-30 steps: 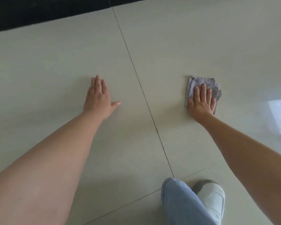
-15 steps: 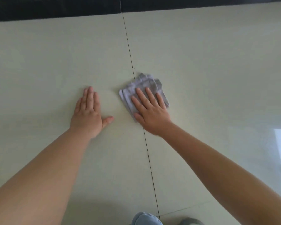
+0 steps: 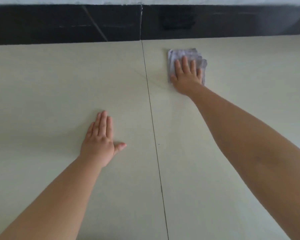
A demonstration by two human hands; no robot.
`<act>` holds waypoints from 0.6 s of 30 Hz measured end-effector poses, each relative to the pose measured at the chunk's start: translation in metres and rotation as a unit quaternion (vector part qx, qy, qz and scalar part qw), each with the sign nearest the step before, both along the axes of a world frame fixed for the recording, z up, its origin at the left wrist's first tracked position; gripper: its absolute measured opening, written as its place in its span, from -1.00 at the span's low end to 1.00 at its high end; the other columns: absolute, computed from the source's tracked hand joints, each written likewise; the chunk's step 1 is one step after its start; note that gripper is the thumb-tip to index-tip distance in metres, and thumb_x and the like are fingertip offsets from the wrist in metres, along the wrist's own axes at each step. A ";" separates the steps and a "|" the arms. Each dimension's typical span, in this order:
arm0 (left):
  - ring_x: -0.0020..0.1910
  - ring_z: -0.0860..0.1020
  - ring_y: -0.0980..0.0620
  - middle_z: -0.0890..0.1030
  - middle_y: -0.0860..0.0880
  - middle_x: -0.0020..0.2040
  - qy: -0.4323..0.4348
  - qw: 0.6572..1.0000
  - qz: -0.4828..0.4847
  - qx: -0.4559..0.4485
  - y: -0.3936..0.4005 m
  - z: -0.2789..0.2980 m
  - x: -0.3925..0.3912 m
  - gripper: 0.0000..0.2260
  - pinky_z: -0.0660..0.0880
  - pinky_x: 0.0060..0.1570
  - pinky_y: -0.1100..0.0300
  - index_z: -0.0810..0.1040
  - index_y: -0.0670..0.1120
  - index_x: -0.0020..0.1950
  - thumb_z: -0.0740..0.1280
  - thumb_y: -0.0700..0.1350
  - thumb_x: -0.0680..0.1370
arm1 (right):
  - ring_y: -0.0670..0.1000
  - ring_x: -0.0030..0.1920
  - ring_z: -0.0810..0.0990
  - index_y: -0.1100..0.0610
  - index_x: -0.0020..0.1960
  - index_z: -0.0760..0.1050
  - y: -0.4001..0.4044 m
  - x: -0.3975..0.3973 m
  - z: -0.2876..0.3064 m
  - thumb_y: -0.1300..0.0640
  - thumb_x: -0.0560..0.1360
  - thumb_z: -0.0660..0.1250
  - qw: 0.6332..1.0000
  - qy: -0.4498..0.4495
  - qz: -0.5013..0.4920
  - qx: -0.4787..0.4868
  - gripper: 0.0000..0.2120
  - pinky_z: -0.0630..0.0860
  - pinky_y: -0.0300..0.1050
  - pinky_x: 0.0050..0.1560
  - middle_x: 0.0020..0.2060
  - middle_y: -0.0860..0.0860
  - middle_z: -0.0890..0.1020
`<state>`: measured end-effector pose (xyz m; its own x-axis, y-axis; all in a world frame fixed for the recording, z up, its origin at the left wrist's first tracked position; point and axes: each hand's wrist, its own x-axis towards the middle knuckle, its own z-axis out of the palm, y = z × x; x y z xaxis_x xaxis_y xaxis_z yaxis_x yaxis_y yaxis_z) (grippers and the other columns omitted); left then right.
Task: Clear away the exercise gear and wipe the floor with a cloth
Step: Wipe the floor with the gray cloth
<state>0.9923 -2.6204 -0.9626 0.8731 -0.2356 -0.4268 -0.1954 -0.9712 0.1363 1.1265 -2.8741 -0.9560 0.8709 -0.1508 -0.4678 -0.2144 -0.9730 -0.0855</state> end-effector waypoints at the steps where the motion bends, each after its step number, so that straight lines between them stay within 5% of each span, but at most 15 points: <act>1: 0.18 0.49 -0.45 0.46 -0.48 0.23 0.003 1.000 -0.008 0.007 -0.001 0.002 0.001 -0.14 0.46 0.06 -0.27 0.44 -0.53 0.20 0.64 -0.03 0.11 | 0.14 0.52 -0.27 0.03 0.52 -0.27 0.022 -0.002 0.000 -0.05 0.63 -0.20 0.998 0.003 0.063 0.002 -0.49 -0.26 0.12 0.49 0.52 0.05 -0.25; 3: 0.07 0.56 -0.45 0.53 -0.49 0.14 0.017 0.999 -0.025 0.024 0.001 0.001 0.002 -0.12 0.51 -0.08 -0.28 0.50 -0.53 0.12 0.66 0.00 0.02 | 0.12 0.52 -0.26 0.01 0.52 -0.24 0.057 -0.022 0.002 -0.05 0.63 -0.18 0.989 -0.001 0.145 0.018 -0.49 -0.28 0.09 0.49 0.53 0.02 -0.23; 5: 0.15 0.52 -0.44 0.48 -0.48 0.21 0.005 0.999 -0.035 0.026 -0.001 0.005 0.001 -0.12 0.50 0.04 -0.25 0.46 -0.52 0.18 0.65 0.01 0.08 | 0.11 0.53 -0.23 -0.01 0.52 -0.19 0.072 -0.065 0.001 -0.06 0.63 -0.14 0.984 -0.001 0.177 0.028 -0.50 -0.29 0.07 0.48 0.53 -0.01 -0.18; 8: 0.52 0.05 -0.26 0.03 -0.35 0.51 0.022 1.000 0.003 0.008 -0.002 0.010 0.002 -0.16 0.05 0.48 -0.05 0.07 -0.41 0.47 0.40 0.04 0.45 | 0.15 0.52 0.04 -0.01 0.51 0.02 0.065 -0.157 -0.005 -0.10 0.60 -0.20 0.968 -0.032 0.243 0.045 -0.50 -0.21 0.06 0.46 0.52 0.05 0.12; 10: 0.55 -0.16 -0.14 -0.17 -0.25 0.54 0.038 0.999 0.014 0.007 -0.002 0.010 0.003 -0.19 -0.15 0.51 0.06 -0.12 -0.32 0.51 0.25 0.09 0.54 | 0.14 0.47 0.17 -0.02 0.46 0.13 0.048 -0.228 -0.013 -0.10 0.61 -0.26 0.954 -0.035 0.296 0.039 -0.52 -0.09 0.05 0.45 0.47 0.04 0.28; 13: 0.54 -0.23 -0.09 -0.25 -0.20 0.54 0.054 0.997 0.005 0.046 -0.003 0.011 0.002 -0.20 -0.20 0.50 0.10 -0.21 -0.29 0.52 0.14 0.16 0.57 | 0.02 0.54 -0.17 -0.06 0.52 -0.16 -0.014 -0.311 -0.011 -0.12 0.62 -0.24 0.945 -0.009 0.326 0.031 -0.51 -0.19 -0.02 0.50 0.54 -0.07 -0.15; 15: 0.54 -0.24 -0.08 -0.26 -0.19 0.54 0.071 0.995 0.000 0.064 -0.004 0.016 0.000 -0.21 -0.21 0.50 0.10 -0.23 -0.28 0.52 0.11 0.17 0.57 | -0.01 0.53 -0.23 -0.05 0.51 -0.23 -0.055 -0.329 -0.001 -0.14 0.61 -0.26 0.964 0.021 0.264 0.010 -0.50 -0.17 -0.01 0.50 0.52 -0.09 -0.22; 18: 0.54 -0.24 -0.07 -0.26 -0.17 0.54 0.079 0.993 -0.008 0.084 -0.005 0.022 0.000 -0.22 -0.20 0.50 0.10 -0.23 -0.26 0.52 0.08 0.19 0.58 | 0.16 0.53 0.01 0.05 0.53 -0.05 -0.064 -0.300 0.009 -0.22 0.56 -0.29 0.995 0.018 0.085 -0.039 -0.38 0.09 0.19 0.43 0.53 0.05 0.00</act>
